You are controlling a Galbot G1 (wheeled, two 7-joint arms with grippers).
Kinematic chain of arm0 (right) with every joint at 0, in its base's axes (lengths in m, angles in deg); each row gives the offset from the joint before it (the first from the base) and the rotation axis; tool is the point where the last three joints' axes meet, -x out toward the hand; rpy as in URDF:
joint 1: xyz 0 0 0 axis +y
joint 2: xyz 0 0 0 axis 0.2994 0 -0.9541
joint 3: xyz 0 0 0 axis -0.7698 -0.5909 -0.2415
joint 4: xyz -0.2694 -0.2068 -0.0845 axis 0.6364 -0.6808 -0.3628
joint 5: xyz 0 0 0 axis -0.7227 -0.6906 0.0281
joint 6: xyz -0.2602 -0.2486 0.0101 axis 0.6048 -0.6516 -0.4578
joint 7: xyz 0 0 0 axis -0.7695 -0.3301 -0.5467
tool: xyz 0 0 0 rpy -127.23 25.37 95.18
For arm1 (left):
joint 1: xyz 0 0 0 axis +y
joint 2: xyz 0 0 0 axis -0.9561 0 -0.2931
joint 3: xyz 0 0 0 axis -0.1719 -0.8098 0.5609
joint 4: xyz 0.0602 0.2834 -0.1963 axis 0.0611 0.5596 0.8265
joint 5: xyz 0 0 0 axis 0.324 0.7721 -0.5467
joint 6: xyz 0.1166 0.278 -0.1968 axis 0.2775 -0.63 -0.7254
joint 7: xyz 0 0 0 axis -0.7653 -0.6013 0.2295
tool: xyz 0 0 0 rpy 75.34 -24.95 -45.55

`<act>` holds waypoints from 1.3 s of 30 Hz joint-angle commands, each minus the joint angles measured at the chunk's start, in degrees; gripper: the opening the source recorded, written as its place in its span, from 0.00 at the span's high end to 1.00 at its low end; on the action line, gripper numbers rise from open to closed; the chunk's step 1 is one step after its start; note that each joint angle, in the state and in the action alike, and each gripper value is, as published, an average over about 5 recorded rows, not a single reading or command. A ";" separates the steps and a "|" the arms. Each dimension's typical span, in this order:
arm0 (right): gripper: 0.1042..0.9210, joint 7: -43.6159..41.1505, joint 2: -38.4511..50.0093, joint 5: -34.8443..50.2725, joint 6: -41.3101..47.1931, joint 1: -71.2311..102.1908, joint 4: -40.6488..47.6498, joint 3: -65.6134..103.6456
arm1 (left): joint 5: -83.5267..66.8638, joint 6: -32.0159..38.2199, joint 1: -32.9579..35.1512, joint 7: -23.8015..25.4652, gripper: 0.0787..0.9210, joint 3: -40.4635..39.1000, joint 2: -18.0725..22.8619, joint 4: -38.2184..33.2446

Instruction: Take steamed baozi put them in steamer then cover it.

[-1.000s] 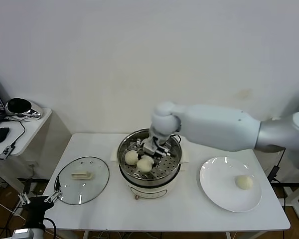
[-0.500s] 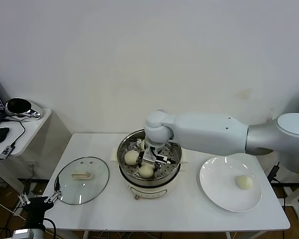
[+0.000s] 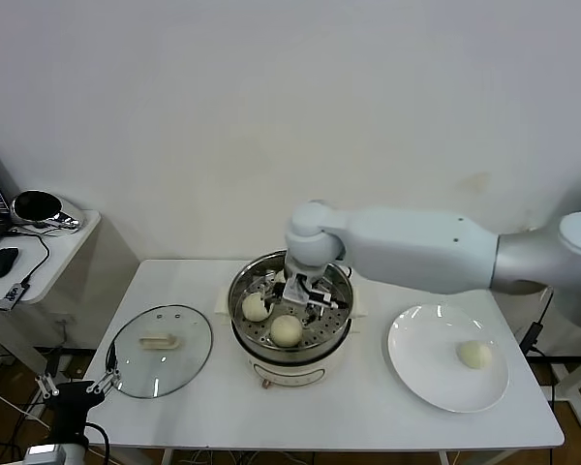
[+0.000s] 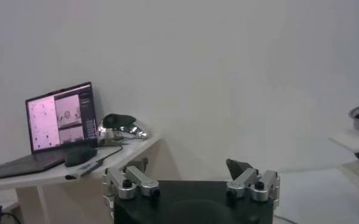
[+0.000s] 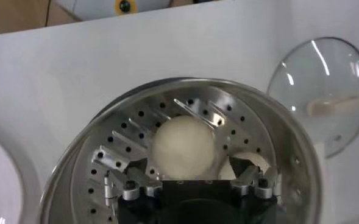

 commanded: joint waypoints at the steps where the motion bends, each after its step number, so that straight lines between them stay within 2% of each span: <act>1: 0.12 -4.27 16.81 8.72 18.75 -6.83 -4.39 1.58 | 0.04 -0.08 -0.26 0.08 0.12 -0.19 -0.77 0.12; 6: 0.12 -4.44 28.48 10.57 24.11 -6.92 -8.01 0.80 | 0.09 -0.18 -0.82 0.17 0.12 -0.48 -1.78 0.24; 12: 0.12 -0.93 40.44 7.87 31.23 -0.73 -11.34 4.93 | 0.59 -0.28 -1.64 0.23 0.12 -1.97 -2.18 0.69; 20: 0.12 -0.21 49.22 -0.37 27.08 20.75 -7.49 21.17 | 1.01 -0.21 -2.20 0.18 0.12 -3.42 -2.34 1.92; 29: 0.12 0.34 48.53 -8.59 24.63 47.26 -0.97 42.38 | 1.51 -0.17 -2.64 0.14 0.12 -3.97 -2.42 3.44; 39: 0.12 0.99 42.69 -13.38 23.16 55.23 7.54 48.35 | 1.66 -0.21 -2.05 0.15 0.12 -3.23 -2.15 2.96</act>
